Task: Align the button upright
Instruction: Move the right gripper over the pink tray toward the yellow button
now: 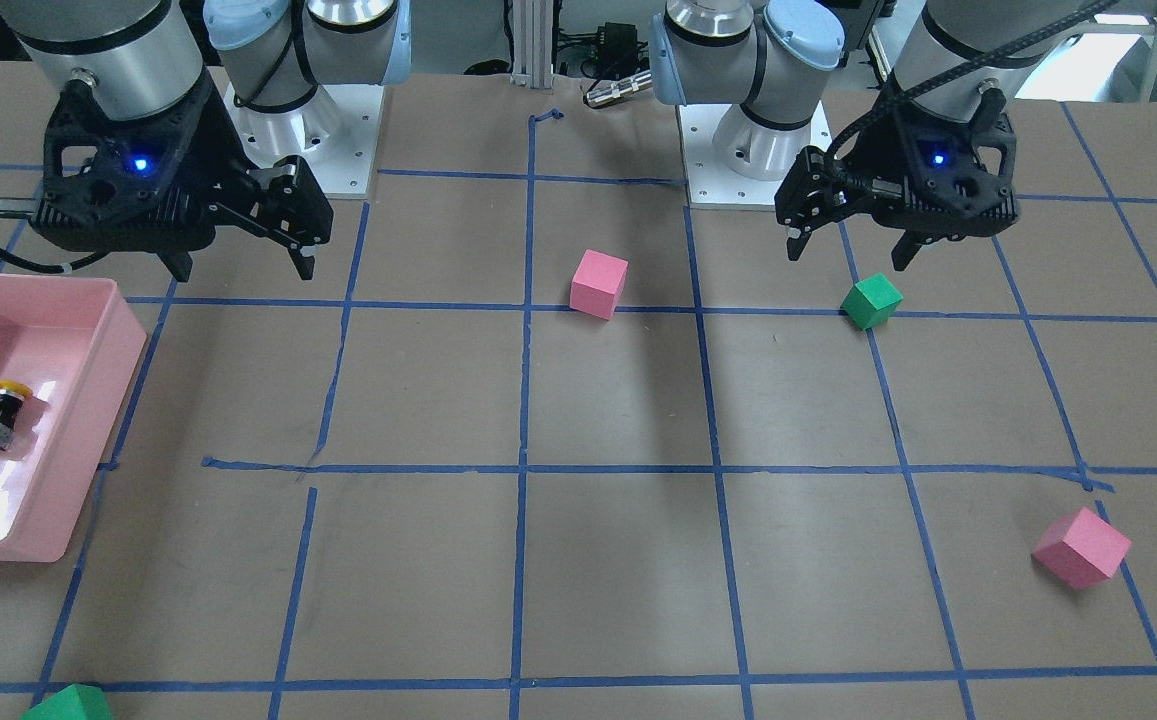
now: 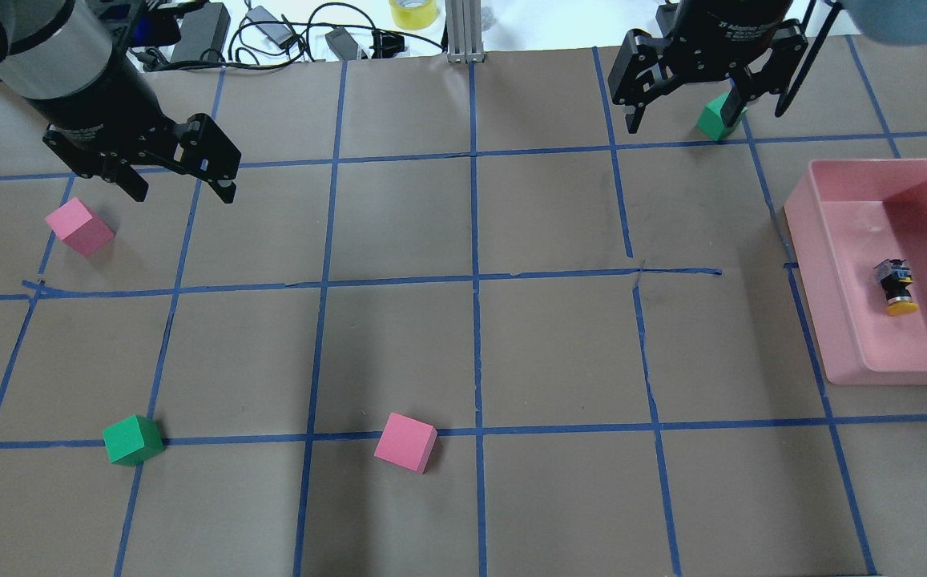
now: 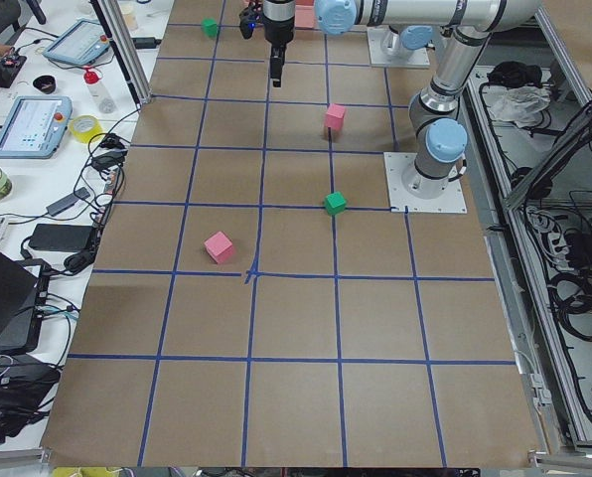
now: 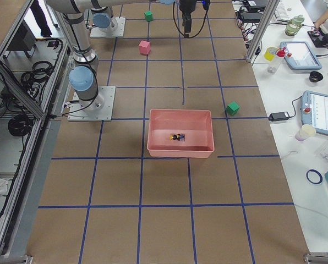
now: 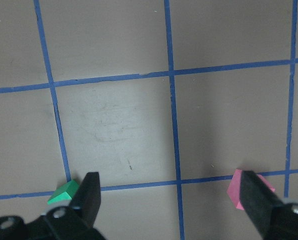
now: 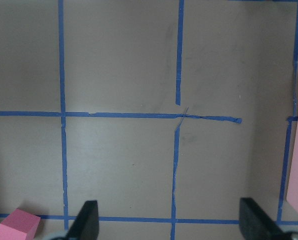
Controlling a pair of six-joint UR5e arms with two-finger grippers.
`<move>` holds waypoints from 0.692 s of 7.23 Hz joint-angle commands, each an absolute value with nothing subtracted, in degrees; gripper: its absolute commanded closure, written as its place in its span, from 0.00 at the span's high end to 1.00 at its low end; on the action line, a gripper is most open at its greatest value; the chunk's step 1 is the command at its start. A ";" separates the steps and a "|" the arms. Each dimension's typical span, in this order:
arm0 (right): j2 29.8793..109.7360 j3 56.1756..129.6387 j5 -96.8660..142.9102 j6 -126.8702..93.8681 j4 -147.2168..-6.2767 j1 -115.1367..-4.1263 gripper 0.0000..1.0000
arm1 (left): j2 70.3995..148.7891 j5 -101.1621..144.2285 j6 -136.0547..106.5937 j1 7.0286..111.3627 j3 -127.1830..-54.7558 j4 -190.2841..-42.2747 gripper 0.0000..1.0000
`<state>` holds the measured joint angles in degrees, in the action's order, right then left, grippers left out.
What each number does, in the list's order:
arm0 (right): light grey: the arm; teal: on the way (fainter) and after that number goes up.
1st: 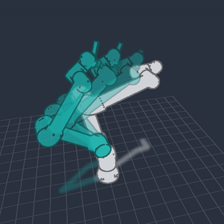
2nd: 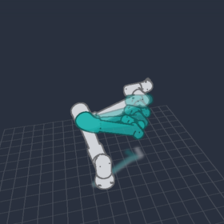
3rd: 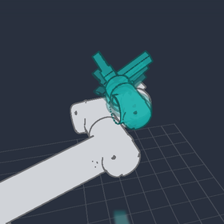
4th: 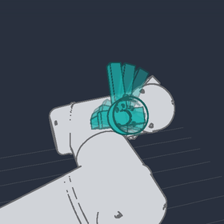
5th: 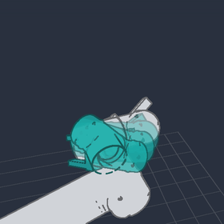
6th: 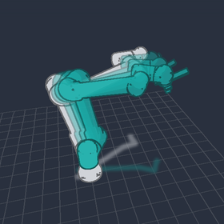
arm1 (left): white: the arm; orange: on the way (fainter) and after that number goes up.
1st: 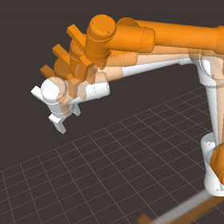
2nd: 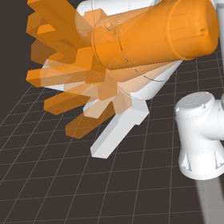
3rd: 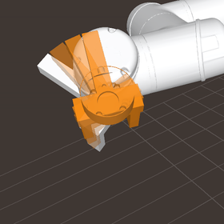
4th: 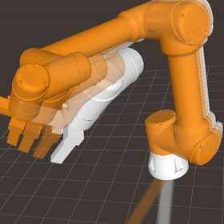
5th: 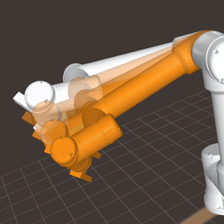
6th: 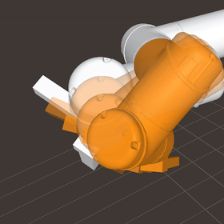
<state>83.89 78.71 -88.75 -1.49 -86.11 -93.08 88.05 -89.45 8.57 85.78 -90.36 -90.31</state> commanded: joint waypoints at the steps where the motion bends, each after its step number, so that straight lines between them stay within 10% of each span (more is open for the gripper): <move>1: 83.76 78.92 -88.42 -1.58 -85.61 -92.90 1.00 | 88.07 -89.91 8.61 85.69 -90.79 -90.26 1.00; 5: 83.41 80.68 -88.76 0.94 -88.84 -86.43 1.00 | 88.07 -90.00 8.61 85.69 -90.97 -90.26 1.00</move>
